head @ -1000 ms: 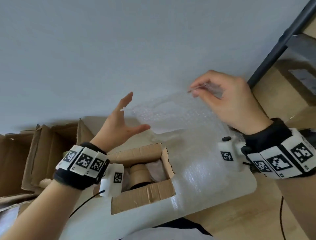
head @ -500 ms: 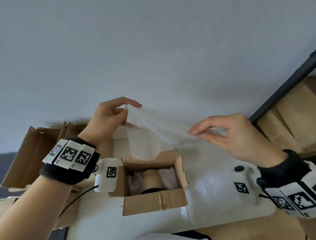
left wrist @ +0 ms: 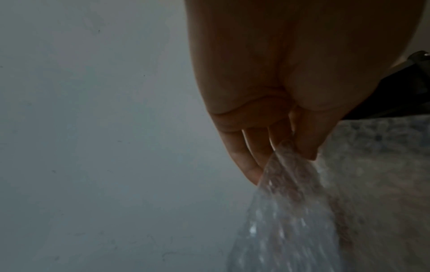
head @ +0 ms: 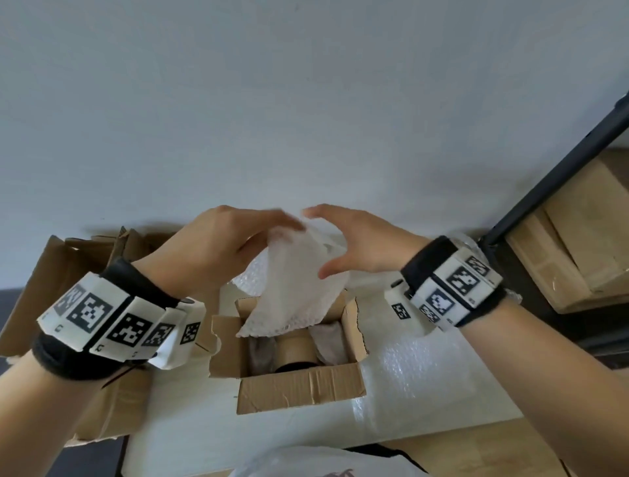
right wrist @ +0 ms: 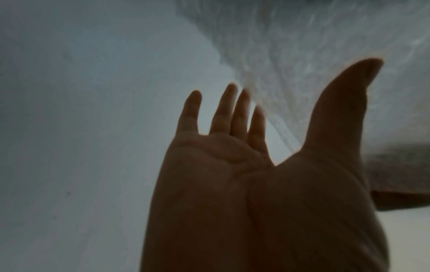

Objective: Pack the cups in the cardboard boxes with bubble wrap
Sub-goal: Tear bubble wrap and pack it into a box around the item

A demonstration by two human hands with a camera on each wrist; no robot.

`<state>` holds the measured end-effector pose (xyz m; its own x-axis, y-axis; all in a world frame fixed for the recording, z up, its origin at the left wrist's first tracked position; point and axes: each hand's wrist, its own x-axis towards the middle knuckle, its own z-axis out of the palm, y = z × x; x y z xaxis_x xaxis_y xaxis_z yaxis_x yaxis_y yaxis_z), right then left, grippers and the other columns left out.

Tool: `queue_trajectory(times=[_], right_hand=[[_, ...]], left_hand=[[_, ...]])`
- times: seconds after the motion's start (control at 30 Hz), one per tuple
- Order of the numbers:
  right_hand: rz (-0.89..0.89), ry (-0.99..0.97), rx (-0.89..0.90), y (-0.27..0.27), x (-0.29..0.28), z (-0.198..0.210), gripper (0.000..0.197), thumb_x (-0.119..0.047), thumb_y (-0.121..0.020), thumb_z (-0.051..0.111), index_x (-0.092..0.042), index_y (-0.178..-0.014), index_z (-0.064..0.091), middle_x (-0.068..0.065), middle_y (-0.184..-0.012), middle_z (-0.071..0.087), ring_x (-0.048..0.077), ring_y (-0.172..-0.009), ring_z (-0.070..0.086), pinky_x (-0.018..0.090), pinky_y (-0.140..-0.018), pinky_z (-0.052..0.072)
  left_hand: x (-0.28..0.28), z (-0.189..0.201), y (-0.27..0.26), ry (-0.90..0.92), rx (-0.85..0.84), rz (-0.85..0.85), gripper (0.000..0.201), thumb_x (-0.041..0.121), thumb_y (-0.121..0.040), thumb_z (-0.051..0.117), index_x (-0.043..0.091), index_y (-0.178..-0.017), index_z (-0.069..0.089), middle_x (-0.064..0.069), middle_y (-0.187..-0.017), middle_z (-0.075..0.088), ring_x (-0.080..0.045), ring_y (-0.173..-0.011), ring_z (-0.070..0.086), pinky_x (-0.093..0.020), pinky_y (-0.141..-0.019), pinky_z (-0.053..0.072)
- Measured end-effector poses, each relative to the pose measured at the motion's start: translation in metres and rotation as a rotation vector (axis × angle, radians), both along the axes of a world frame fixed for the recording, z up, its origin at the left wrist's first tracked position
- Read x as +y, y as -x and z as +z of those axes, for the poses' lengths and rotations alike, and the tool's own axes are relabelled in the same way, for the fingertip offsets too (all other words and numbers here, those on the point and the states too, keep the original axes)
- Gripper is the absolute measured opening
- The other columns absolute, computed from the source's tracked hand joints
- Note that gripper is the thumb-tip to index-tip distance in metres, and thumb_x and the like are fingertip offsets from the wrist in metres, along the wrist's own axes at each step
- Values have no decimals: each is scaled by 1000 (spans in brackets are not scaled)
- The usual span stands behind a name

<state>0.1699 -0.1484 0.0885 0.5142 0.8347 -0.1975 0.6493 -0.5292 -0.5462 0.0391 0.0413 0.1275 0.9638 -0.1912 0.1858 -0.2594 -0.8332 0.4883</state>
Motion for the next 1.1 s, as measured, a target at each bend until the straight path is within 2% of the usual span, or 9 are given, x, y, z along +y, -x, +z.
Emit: queue_trajectory(times=[0.1,0.2,0.4,0.5,0.67,0.77,0.87,1.0,1.1], right_hand=[[-62,-46,87,-3,6,-16,28,-35,-75,78,-25,-76,52,-13,-76,52,-4,-71,49,16,-69,35],[-160,-155,164,-3,6,-29,46,-28,-79,76,-21,-55,37,-11,-54,31,1,-44,30,15,-48,26],[-527,-266,397,7,12,-46,16,-28,-87,66,-16,-79,58,1,-79,61,13,-69,59,24,-54,48],[-673,-354,672,17,12,-52,14,-21,-91,58,-8,-95,62,7,-89,66,17,-77,66,30,-58,55],[-636,-571,1173,31,4,-58,26,-6,-92,42,-1,-113,57,15,-101,62,22,-82,62,36,-74,50],[-496,-632,1366,38,-5,-57,27,-15,-92,45,-3,-110,61,13,-100,65,25,-87,63,37,-78,53],[-535,-575,1103,47,-6,-59,11,-16,-91,61,-11,-99,66,5,-92,71,19,-85,68,27,-68,54],[-793,-580,613,53,-23,-68,26,-10,-85,67,-13,-109,59,2,-93,71,7,-80,68,22,-68,51],[-676,-729,-6,61,-42,-68,16,-11,-82,69,-14,-94,58,-7,-86,68,-1,-74,63,8,-65,46]], left_hand=[[2,-6,5,53,0,106,27,13,-91,51,24,-116,54,27,-96,63,-5,-66,66,-21,-69,52],[4,-14,11,73,-35,186,12,15,-87,59,17,-99,60,20,-91,66,-8,-84,67,-26,-80,53],[-10,-43,25,131,27,187,9,30,-87,60,22,-90,60,13,-107,69,-5,-88,67,-23,-74,54],[-21,-64,30,144,76,181,8,35,-89,58,29,-87,53,16,-122,60,13,-67,59,-12,-64,47],[-27,-92,36,183,163,209,20,30,-89,60,26,-109,63,8,-142,46,-8,-117,57,-36,-88,52],[-27,-98,38,174,204,187,33,27,-90,59,32,-122,59,15,-150,33,5,-93,62,-27,-78,53],[-29,-108,37,164,239,125,40,23,-91,57,35,-129,54,21,-152,24,6,-66,58,-17,-64,49],[-26,-127,51,138,209,210,43,21,-92,57,28,-134,51,10,-150,35,-8,-120,52,-31,-94,48],[-13,-153,69,0,261,382,44,24,-91,58,18,-134,51,-3,-146,43,-22,-133,41,-36,-110,33]])
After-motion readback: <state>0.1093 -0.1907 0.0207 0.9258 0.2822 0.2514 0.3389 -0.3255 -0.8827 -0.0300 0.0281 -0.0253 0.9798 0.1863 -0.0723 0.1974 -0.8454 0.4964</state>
